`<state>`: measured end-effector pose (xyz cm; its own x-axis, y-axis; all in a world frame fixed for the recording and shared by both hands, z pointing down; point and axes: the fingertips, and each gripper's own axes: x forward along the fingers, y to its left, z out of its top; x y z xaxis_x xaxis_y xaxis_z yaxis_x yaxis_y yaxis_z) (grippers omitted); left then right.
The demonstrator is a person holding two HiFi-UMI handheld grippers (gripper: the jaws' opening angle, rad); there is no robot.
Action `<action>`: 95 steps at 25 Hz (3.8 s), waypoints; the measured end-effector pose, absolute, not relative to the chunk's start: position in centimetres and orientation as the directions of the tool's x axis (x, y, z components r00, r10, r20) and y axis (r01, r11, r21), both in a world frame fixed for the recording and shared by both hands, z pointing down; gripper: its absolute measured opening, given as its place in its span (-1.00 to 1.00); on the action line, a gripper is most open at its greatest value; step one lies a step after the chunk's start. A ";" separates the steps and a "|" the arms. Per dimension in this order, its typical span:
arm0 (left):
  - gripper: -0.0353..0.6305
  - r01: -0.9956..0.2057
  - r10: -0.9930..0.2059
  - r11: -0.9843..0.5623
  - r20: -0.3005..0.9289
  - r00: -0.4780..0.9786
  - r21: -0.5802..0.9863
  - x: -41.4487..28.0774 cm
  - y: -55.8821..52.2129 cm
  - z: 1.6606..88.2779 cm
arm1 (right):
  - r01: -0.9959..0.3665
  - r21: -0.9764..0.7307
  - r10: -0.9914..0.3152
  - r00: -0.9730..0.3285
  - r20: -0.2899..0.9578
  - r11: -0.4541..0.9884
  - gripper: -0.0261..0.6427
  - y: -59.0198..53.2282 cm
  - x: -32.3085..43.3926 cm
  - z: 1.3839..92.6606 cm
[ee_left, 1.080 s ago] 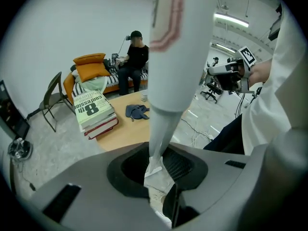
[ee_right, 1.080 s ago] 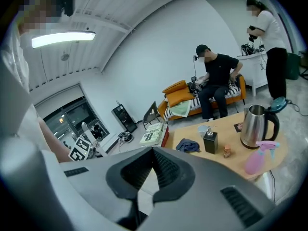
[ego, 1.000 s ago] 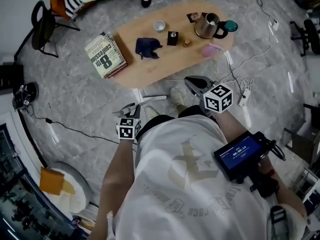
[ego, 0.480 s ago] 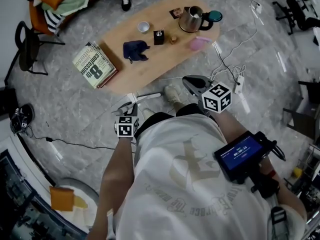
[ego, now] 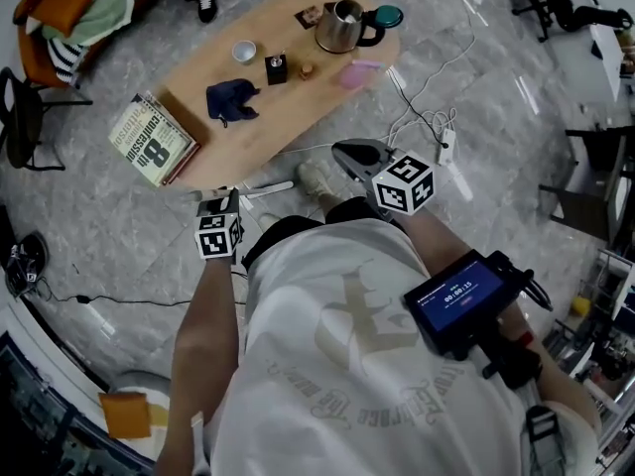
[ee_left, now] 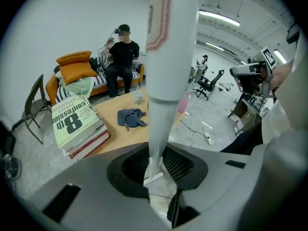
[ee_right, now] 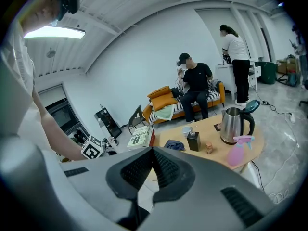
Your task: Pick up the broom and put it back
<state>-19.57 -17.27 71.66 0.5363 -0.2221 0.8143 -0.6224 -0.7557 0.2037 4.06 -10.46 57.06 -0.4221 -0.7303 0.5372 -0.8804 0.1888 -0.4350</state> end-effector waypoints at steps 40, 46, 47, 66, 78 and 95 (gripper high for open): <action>-0.45 -0.686 -0.285 -0.700 0.802 0.524 0.199 -17.2 -21.6 72.0 | -0.874 -0.427 -0.686 -0.457 0.566 0.231 -0.87 -10.4 7.8 56.9; -0.44 -0.722 -0.341 -0.663 0.779 0.527 0.198 -15.7 -21.5 70.6 | -0.830 -0.448 -0.645 -0.546 0.535 0.332 -0.87 -12.1 7.8 57.8; -0.44 -0.729 -0.350 -0.655 0.775 0.526 0.199 -15.7 -21.3 70.3 | -0.822 -0.448 -0.638 -0.560 0.528 0.351 -0.87 -12.4 7.6 57.8; -0.44 -0.751 -0.409 -0.609 0.711 0.572 0.254 -17.4 -11.2 65.2 | -0.793 -0.462 -0.626 -0.602 0.495 0.398 -0.87 -8.8 5.6 58.5; -0.45 -0.656 -0.387 -0.701 0.624 0.679 0.279 -18.6 -6.1 61.4 | -0.856 -0.430 -0.734 -0.485 0.475 0.287 -0.87 -0.6 4.0 56.9; -0.46 -0.582 -0.398 -0.762 0.503 0.767 0.284 -18.4 -1.5 55.1 | -0.873 -0.392 -0.794 -0.448 0.410 0.290 -0.87 2.7 2.1 53.3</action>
